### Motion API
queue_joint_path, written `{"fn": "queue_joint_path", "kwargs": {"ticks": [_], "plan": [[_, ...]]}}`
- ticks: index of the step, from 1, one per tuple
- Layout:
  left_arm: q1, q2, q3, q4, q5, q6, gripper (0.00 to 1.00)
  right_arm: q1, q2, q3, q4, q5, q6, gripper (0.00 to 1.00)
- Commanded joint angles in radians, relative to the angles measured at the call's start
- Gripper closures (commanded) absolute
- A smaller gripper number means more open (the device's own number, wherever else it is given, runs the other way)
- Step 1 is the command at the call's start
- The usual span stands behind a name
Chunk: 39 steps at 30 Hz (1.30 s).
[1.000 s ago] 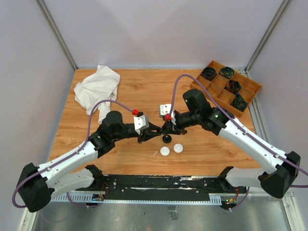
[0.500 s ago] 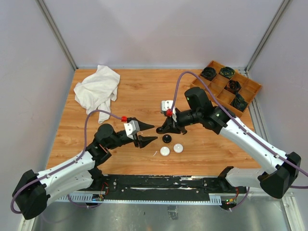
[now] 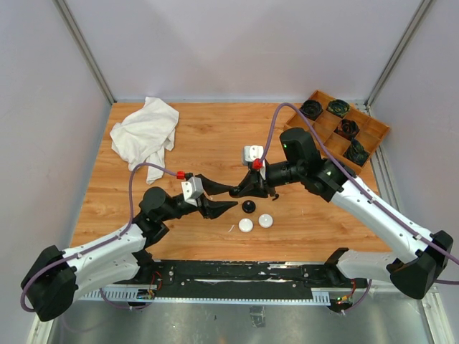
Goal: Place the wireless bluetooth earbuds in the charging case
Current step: Pick up the charging case at the center of the board, then open the charging case.
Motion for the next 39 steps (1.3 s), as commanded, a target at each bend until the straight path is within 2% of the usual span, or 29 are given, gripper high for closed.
{"fn": "queue_joint_path", "kwargs": {"ticks": [1, 11, 16, 19, 27, 39], "plan": [[0.002, 0.014, -0.005, 0.094, 0.039, -0.031, 0.5, -0.011, -0.022, -0.002, 0.03, -0.034, 0.022, 0.98], [0.004, 0.04, 0.004, 0.126, 0.068, -0.049, 0.68, -0.011, -0.019, -0.006, 0.03, -0.031, 0.019, 0.98], [0.004, 0.044, 0.01, 0.13, 0.082, -0.047, 0.85, -0.012, -0.02, -0.01, 0.03, -0.037, 0.018, 0.97], [0.004, 0.044, 0.008, 0.128, 0.096, -0.031, 0.99, -0.011, -0.023, -0.012, 0.029, -0.016, 0.012, 0.92], [0.004, 0.033, -0.031, 0.199, 0.135, -0.018, 1.0, -0.012, -0.035, -0.007, 0.03, 0.052, -0.01, 0.75], [0.004, 0.035, -0.078, 0.28, 0.186, -0.014, 1.0, -0.012, -0.045, 0.017, 0.034, 0.108, -0.007, 0.67]]}}
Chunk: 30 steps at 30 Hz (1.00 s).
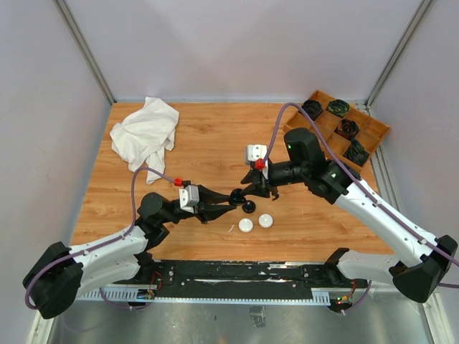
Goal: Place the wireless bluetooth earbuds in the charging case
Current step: Open the charging case, then pick up the earbud from the center of the board.
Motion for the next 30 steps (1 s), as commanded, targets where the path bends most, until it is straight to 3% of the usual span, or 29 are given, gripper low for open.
{"fn": "queue_joint_path", "kwargs": {"ticks": [1, 9, 18, 23, 30], "plan": [[-0.006, -0.008, -0.006, 0.09, 0.066, 0.015, 1.0, -0.012, -0.011, 0.021, 0.026, 0.068, -0.01, 0.66], [-0.006, -0.014, -0.038, 0.145, 0.061, 0.045, 1.0, -0.012, 0.014, 0.033, 0.027, 0.07, 0.022, 0.65], [-0.006, -0.031, -0.112, 0.157, -0.07, 0.148, 1.0, -0.012, -0.034, 0.006, 0.039, 0.146, 0.124, 0.52], [-0.006, -0.019, -0.147, 0.209, -0.091, 0.188, 1.0, -0.012, -0.066, -0.031, 0.042, 0.319, 0.217, 0.46], [-0.006, -0.037, -0.197, 0.264, -0.122, 0.209, 1.0, -0.037, -0.046, -0.115, 0.012, 0.576, 0.38, 0.46]]}}
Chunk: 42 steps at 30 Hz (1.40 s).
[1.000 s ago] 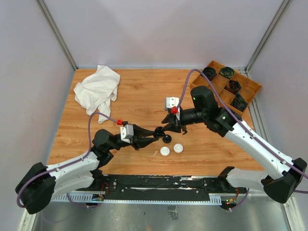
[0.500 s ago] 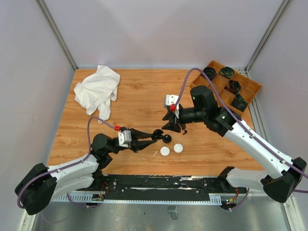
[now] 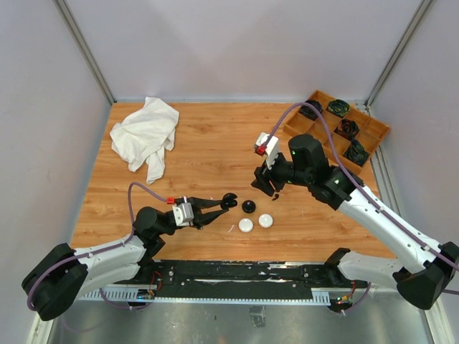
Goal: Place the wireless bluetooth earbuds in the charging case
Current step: Pick up the earbud from the center of the board.
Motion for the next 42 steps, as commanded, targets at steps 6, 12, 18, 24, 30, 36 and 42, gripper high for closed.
{"fn": "queue_joint_path", "kwargs": {"ticks": [6, 12, 18, 24, 30, 36, 42], "plan": [[-0.006, -0.073, -0.01, -0.002, -0.066, 0.052, 1.0, -0.055, 0.085, -0.093, -0.041, 0.344, 0.282, 0.46], [-0.006, -0.127, -0.046, -0.008, -0.077, 0.071, 1.0, -0.102, 0.201, -0.099, -0.069, 0.405, 0.403, 0.48], [-0.006, -0.136, -0.067, -0.018, -0.088, 0.102, 1.0, -0.15, 0.351, -0.087, -0.104, 0.405, 0.475, 0.53], [-0.006, -0.144, -0.069, -0.038, -0.087, 0.103, 1.0, -0.229, 0.469, -0.089, -0.101, 0.349, 0.519, 0.58], [-0.006, -0.151, -0.069, -0.048, -0.089, 0.107, 1.0, -0.242, 0.549, -0.072, -0.098, 0.336, 0.527, 0.6], [-0.006, -0.152, -0.069, -0.052, -0.095, 0.109, 1.0, -0.251, 0.592, -0.077, -0.074, 0.336, 0.532, 0.63], [-0.006, -0.146, -0.068, -0.053, -0.09, 0.107, 1.0, -0.254, 0.623, -0.072, -0.051, 0.353, 0.531, 0.64]]}}
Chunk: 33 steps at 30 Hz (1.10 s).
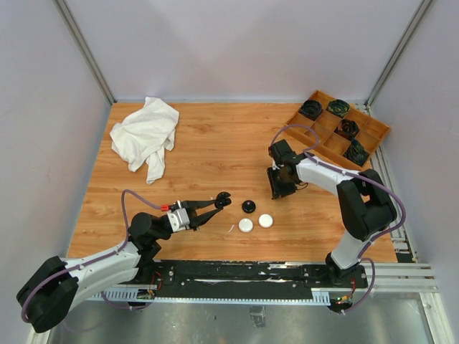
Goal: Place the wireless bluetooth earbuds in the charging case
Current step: Pick up the earbud from the center of the board.
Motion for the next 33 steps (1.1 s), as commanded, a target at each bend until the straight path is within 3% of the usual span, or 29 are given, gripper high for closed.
{"fn": "queue_joint_path", "kwargs": {"ticks": [1, 14, 22, 33], "plan": [[-0.006, -0.003, -0.009, 0.015, -0.01, 0.016, 1.0, -0.014, 0.025, 0.014, 0.018, 0.014, 0.018, 0.64], [-0.006, 0.023, -0.003, 0.032, 0.006, 0.007, 1.0, -0.02, 0.039, -0.007, 0.048, -0.009, 0.004, 0.69], [-0.006, 0.051, 0.002, 0.054, 0.017, -0.004, 1.0, -0.02, 0.004, 0.022, 0.042, -0.012, -0.069, 0.58], [-0.006, 0.056, 0.003, 0.058, 0.017, -0.01, 1.0, -0.02, -0.013, 0.054, 0.059, 0.049, -0.022, 0.48]]}}
